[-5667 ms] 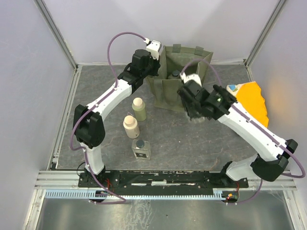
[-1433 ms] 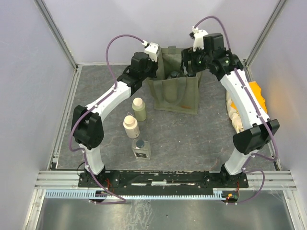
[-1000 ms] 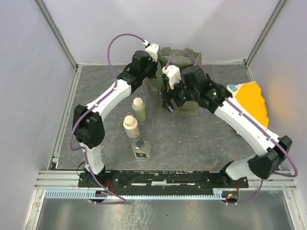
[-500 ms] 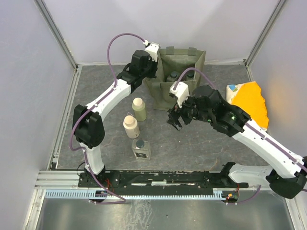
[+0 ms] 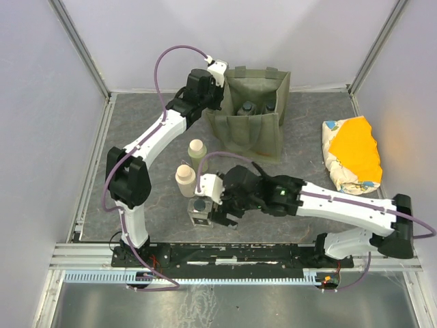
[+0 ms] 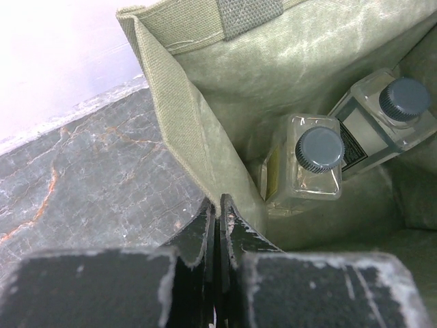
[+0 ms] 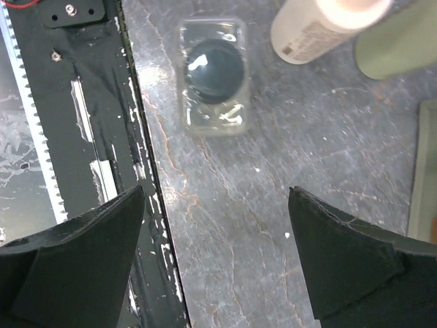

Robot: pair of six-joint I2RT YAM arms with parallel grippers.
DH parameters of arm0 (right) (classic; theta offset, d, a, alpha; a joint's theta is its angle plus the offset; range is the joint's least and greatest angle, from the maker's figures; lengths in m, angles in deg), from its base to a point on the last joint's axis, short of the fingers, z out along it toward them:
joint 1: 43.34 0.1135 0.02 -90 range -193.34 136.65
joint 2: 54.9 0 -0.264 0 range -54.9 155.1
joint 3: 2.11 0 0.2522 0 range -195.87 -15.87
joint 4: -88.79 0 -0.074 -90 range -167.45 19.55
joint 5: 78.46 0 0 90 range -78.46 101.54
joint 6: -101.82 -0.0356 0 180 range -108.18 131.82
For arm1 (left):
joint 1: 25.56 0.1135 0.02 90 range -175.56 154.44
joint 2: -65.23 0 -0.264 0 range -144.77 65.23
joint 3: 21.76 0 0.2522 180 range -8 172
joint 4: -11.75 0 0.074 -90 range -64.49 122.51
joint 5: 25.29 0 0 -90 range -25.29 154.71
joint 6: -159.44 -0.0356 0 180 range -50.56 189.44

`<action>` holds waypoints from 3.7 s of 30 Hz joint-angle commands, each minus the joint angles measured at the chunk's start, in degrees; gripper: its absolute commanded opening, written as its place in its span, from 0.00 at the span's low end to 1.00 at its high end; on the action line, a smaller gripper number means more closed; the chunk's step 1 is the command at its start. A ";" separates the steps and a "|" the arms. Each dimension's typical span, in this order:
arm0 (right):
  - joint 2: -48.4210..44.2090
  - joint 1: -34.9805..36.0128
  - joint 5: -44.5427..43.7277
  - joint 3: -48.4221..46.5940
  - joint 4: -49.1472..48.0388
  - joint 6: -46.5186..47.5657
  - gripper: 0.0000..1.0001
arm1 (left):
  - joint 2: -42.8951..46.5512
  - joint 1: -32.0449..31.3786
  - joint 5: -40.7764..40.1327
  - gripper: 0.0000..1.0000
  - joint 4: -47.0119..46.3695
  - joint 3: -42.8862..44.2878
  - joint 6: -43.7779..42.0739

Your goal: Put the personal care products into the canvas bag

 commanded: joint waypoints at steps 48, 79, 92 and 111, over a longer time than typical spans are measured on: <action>30.21 2.96 0.97 -20.63 13.08 15.00 0.82 | -0.62 0.22 4.28 0.03 4.29 1.53 -2.31; 32.31 3.68 2.08 -19.87 7.17 13.77 0.19 | -0.53 0.14 4.60 0.03 3.78 0.99 -1.76; 18.87 -2.36 -7.76 -22.82 15.99 -4.04 0.00 | -0.44 0.19 4.86 0.03 3.79 0.30 -2.38; 12.71 -17.58 -28.80 -53.52 31.04 -11.75 0.00 | 0.00 0.69 6.92 0.03 4.02 -0.29 -2.59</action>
